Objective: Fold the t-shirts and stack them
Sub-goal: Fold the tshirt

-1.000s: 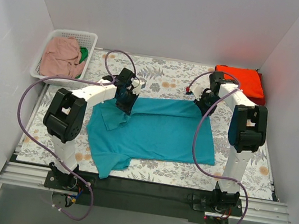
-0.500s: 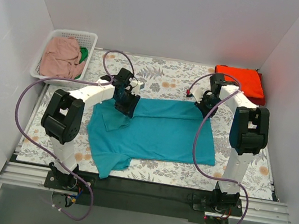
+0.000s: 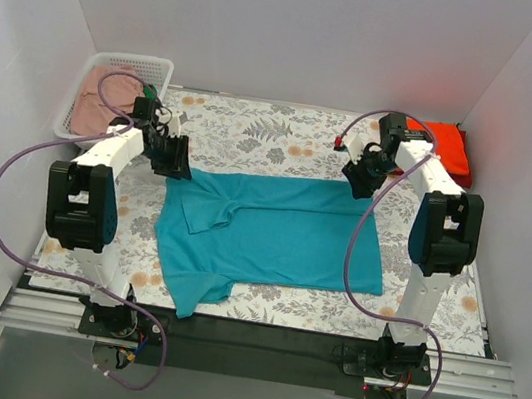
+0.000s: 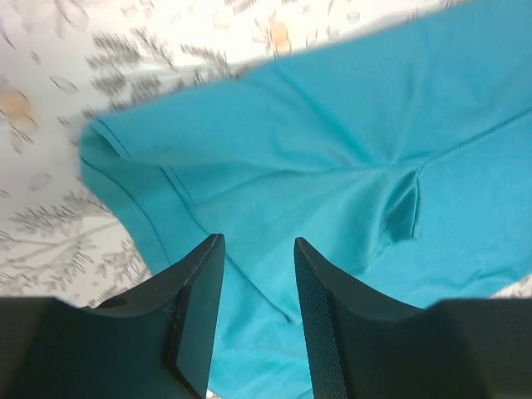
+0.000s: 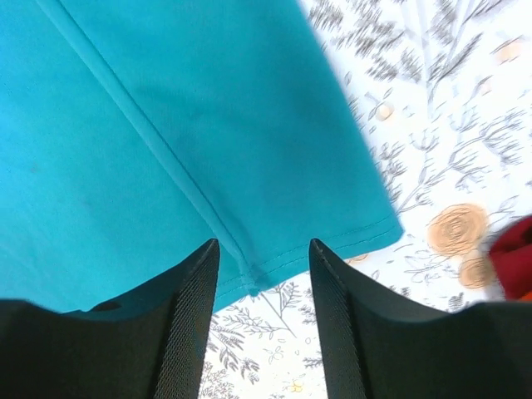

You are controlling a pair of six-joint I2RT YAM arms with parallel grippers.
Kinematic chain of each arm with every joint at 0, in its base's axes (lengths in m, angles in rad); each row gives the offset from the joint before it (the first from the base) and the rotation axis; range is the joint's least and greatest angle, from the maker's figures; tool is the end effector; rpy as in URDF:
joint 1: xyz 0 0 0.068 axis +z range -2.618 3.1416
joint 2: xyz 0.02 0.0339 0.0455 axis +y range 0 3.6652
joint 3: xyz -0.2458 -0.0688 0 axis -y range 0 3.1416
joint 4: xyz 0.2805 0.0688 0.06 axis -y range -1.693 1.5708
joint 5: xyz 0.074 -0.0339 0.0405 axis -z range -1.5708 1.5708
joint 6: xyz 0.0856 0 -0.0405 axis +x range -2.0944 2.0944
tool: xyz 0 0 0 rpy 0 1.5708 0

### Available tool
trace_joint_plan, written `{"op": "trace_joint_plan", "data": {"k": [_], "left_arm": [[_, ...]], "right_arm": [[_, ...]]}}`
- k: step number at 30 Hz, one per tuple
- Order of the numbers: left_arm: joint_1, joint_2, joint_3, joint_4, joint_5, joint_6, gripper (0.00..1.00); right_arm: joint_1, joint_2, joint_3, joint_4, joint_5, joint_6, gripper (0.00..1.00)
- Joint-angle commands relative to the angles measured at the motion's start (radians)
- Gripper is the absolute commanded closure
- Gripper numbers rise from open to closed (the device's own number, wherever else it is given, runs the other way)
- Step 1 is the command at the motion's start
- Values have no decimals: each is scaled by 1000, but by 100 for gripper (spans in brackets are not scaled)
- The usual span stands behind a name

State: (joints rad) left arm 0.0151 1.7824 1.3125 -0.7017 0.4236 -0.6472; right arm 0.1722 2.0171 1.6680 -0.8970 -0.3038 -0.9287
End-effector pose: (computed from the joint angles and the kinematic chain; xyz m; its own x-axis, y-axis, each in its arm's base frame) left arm 0.4085 -0.0290 0.1402 -0.8230 -0.5622 -0.0817 -0.4390 0.7207 -0.5365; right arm 0.4487 0.1040 0.1481 -0.3530 -0.8370 -0.4181 -0.9020 0.4232 -0.0857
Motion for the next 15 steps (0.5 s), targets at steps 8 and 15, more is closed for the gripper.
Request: {"op": "trace_joint_plan", "data": {"k": [8,15], "left_arm": [[-18,-101,-174,-15,17,17,65],[-20,-106,-240,8,4,-3,63]], "right_arm": [[1,69,118,-49,-123,134,52],[1,83,121,-49,-118,136,53]]}}
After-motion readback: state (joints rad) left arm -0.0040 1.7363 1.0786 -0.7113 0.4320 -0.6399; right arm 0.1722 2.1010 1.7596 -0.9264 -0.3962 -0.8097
